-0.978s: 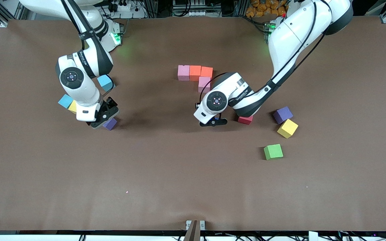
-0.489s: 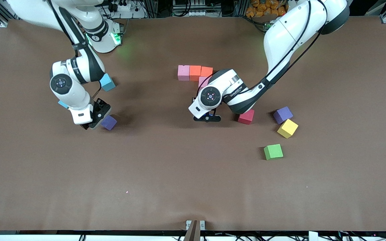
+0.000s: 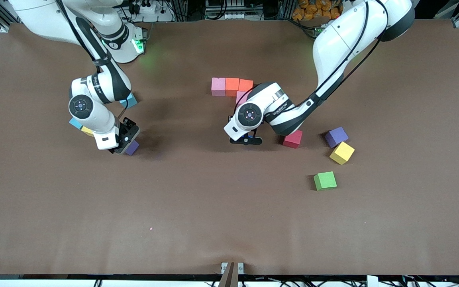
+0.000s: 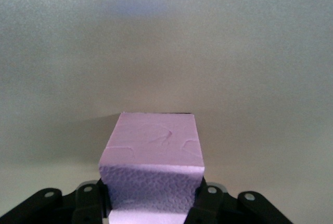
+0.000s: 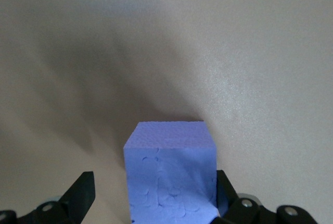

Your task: Form number 2 with 11 blocks

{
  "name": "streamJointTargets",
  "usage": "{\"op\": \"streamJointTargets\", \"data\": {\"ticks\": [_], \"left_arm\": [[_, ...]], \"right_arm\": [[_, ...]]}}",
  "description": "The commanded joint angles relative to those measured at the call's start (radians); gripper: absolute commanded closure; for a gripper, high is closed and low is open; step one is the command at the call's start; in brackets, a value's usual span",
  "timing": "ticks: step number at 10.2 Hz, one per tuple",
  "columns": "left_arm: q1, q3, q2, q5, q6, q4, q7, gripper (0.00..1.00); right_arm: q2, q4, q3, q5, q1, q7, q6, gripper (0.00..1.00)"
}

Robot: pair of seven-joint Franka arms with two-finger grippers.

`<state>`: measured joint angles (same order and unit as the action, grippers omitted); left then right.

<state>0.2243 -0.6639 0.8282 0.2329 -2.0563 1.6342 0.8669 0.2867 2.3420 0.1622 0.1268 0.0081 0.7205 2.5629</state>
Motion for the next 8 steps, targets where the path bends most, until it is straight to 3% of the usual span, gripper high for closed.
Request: {"op": "streamJointTargets", "data": {"ticks": [1,4,5,6,8], "left_arm": [[0.009,0.001,0.002,0.010,-0.010,0.006,0.027,0.73],[0.012,0.001,0.002,0.009,-0.010,0.021,0.049,0.73],[0.013,0.001,0.003,0.009,-0.010,0.027,0.075,0.73],[0.023,0.001,0.002,0.009,-0.007,0.033,0.089,0.73],[0.024,0.001,0.002,0.008,-0.007,0.038,0.089,0.73]], "right_arm": [[0.014,-0.013,0.010,-0.018,-0.014,0.034,0.008,0.00],[0.037,-0.029,0.011,-0.022,-0.016,0.030,0.017,0.00],[0.041,-0.030,0.011,-0.024,-0.016,0.030,0.017,0.06],[0.040,-0.032,0.011,-0.024,-0.016,0.030,0.017,0.21],[0.040,-0.038,0.011,-0.024,-0.014,0.028,0.016,0.36]]}}
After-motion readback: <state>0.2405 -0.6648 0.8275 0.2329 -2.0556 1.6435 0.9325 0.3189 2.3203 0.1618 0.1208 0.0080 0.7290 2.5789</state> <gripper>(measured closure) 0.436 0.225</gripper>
